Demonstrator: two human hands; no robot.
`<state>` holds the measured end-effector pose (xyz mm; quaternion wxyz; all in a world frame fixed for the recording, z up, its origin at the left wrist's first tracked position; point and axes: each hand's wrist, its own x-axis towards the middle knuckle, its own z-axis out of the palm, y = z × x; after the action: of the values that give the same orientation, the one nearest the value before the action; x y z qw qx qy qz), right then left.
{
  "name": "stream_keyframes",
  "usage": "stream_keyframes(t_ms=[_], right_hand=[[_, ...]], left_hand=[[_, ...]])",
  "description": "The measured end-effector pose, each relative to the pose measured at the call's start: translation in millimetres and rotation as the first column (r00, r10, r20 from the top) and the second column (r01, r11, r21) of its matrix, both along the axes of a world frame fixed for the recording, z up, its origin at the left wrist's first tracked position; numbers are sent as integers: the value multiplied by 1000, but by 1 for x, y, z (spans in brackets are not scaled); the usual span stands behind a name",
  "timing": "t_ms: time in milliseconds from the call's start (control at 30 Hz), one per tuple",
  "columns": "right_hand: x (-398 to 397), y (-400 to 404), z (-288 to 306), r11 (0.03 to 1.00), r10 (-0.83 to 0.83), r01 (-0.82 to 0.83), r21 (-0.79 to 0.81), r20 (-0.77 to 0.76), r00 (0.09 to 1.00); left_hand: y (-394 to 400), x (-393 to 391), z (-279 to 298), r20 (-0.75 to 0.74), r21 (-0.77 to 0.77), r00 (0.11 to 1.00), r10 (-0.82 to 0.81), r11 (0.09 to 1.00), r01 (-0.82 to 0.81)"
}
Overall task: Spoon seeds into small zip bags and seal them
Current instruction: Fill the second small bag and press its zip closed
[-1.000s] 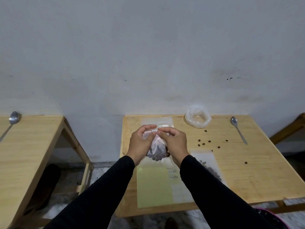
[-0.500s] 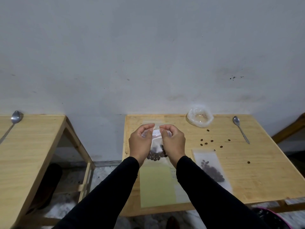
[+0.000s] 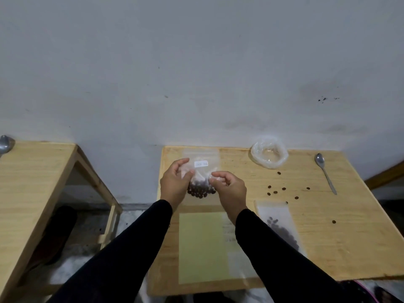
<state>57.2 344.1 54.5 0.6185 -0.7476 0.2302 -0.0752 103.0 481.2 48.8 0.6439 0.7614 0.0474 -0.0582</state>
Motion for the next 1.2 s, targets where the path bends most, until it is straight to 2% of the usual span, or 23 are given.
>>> stream_keyframes(t_ms=[67, 200, 400, 500, 667, 767, 867, 1000, 1033, 1133, 1200], right_hand=[[15, -9, -8, 999, -26, 25, -25, -27, 999], [40, -23, -27, 984, 17, -33, -172, -91, 996], [66, -32, -56, 973, 25, -70, -222, -195, 980], [74, -33, -67, 959, 55, -118, -259, -238, 970], [80, -36, -78, 899, 105, -213, -382, -282, 954], [79, -36, -79, 831, 150, -281, -481, -292, 945], [71, -34, -81, 728, 220, -341, -595, -269, 938], [65, -28, -81, 565, 307, -379, -733, -240, 921], [64, -26, -78, 508, 341, -403, -761, -252, 906], [62, -23, -66, 204, 384, -494, -845, -395, 834], [59, -23, -69, 110, 369, -568, -816, -497, 785]], left_hand=[[-6, 7, -8, -39, 47, 999, 27, 999, -25], [-17, 25, -27, -83, 155, 996, 32, 988, -19], [-29, 51, -52, -108, 368, 994, -15, 928, 54], [-30, 56, -64, -129, 415, 991, -34, 906, 85], [-29, 59, -76, -181, 466, 978, -104, 867, 178], [-31, 60, -78, -148, 544, 975, -166, 809, 221], [-33, 60, -79, -92, 637, 972, -215, 738, 223], [-32, 57, -81, -88, 701, 951, -296, 660, 270], [-31, 55, -80, -92, 711, 947, -309, 645, 280], [-29, 48, -74, -80, 740, 939, -335, 611, 281], [-28, 42, -70, -37, 780, 924, -381, 567, 265]])
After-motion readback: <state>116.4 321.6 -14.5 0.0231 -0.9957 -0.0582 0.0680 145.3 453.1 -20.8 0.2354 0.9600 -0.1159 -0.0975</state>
